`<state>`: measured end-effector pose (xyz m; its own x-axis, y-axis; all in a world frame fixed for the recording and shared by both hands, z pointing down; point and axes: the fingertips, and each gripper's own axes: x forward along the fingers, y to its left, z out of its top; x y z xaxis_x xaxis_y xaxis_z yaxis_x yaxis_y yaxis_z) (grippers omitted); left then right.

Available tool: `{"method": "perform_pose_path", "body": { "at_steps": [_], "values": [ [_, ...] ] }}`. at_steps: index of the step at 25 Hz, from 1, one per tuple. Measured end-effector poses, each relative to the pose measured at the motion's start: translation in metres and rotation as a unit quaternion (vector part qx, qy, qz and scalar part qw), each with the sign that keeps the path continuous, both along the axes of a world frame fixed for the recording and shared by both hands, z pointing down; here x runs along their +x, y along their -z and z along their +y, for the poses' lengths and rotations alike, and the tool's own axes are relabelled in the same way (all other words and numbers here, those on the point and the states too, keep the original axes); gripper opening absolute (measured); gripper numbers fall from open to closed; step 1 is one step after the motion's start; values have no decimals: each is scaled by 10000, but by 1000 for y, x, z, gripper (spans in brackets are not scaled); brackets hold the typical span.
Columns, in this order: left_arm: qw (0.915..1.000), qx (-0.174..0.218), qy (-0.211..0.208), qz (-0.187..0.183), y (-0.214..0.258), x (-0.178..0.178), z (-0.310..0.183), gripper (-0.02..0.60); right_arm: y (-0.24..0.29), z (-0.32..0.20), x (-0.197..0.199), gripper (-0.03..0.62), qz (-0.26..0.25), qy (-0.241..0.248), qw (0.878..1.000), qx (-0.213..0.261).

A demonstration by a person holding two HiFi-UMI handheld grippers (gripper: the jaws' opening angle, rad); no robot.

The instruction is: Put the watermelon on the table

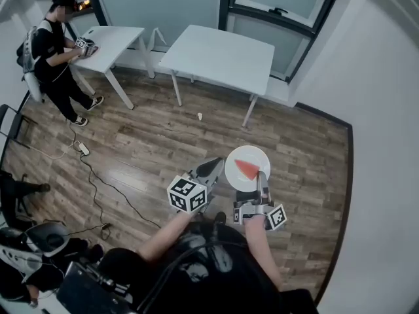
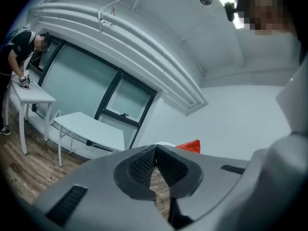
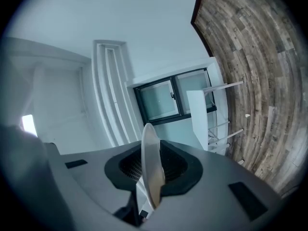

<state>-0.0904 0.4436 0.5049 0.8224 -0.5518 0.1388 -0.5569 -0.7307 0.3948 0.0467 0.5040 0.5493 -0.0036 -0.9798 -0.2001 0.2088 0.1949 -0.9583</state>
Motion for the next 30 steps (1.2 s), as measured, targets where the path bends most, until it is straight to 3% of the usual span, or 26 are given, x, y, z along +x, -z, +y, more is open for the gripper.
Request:
{"method": "perform_pose_path", "body": {
  "at_steps": [15,22,30],
  "values": [
    [9998,-94,124,149,-6,-47,-27,5,0,-32,-43,67,-45,154,9998,125],
    [9996,-218,137,73,-22,-70,-35,5,-23,-38,-70,67,-225,239,9994,-89],
    [9990,-408,164,69,-34,-48,-81,5,-34,-89,-49,67,-233,309,9989,-257]
  ]
}}
